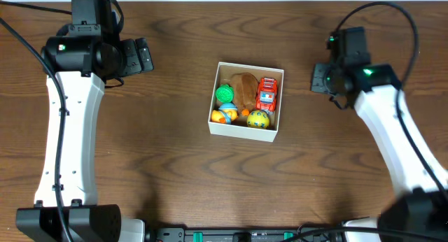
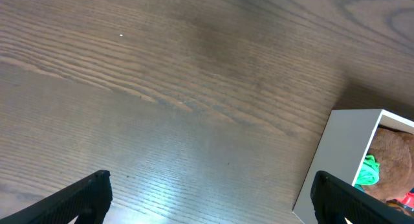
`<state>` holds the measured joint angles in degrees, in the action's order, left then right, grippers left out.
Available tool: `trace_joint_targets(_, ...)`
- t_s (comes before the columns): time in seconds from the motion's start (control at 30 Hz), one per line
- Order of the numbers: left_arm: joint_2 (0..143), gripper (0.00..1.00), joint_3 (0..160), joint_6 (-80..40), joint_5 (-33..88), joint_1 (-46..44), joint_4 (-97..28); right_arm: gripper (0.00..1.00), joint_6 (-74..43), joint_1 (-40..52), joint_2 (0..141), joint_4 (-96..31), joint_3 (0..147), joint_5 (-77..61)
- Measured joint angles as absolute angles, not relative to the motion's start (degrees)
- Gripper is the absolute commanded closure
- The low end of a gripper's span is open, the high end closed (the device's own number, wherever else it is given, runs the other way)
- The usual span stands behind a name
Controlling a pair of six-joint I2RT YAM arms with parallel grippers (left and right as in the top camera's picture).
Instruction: Pack container
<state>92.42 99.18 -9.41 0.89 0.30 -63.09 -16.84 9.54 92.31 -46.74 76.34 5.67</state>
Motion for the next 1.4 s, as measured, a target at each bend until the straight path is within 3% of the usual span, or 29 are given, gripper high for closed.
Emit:
trace_joint_targets(0.33, 92.49, 0.02, 99.18, -9.41, 0.89, 0.3, -63.09, 0.99, -17.34, 9.56, 107.18, -35.55, 76.31, -4.14)
trace_joint_targets(0.63, 92.49, 0.02, 99.18, -9.39, 0.89, 0.3, -63.11, 0.95, -15.14, 9.65, 108.84, -25.91, 76.31, -17.39)
trace_joint_targets(1.03, 92.49, 0.02, 99.18, -9.39, 0.89, 0.3, -63.11, 0.9, -12.21, 10.85, 108.92, -24.16, 76.31, -25.26)
trace_joint_targets(1.1, 92.49, 0.02, 99.18, -9.39, 0.89, 0.3, -63.11, 0.75, -11.97, 10.92, 108.92, -24.18, 76.31, -25.15)
trace_joint_targets(1.13, 92.49, 0.02, 99.18, -9.39, 0.86, 0.3, -63.11, 0.59, -11.9, 10.96, 108.92, -24.21, 76.31, -24.62)
trace_joint_targets(1.17, 92.49, 0.02, 99.18, -9.39, 0.86, 0.3, -63.09, 0.51, -11.7, 10.96, 108.92, -24.18, 76.31, -23.7)
trace_joint_targets(1.3, 92.49, 0.02, 99.18, -9.39, 0.86, 0.3, -63.09, 0.3, -11.64, 10.85, 108.92, -24.67, 76.34, -18.31)
trace_joint_targets(1.4, 92.49, 0.02, 99.18, -9.41, 0.89, 0.3, -63.11, 0.01, -11.7, 10.15, 108.77, -27.09, 76.49, -12.16)
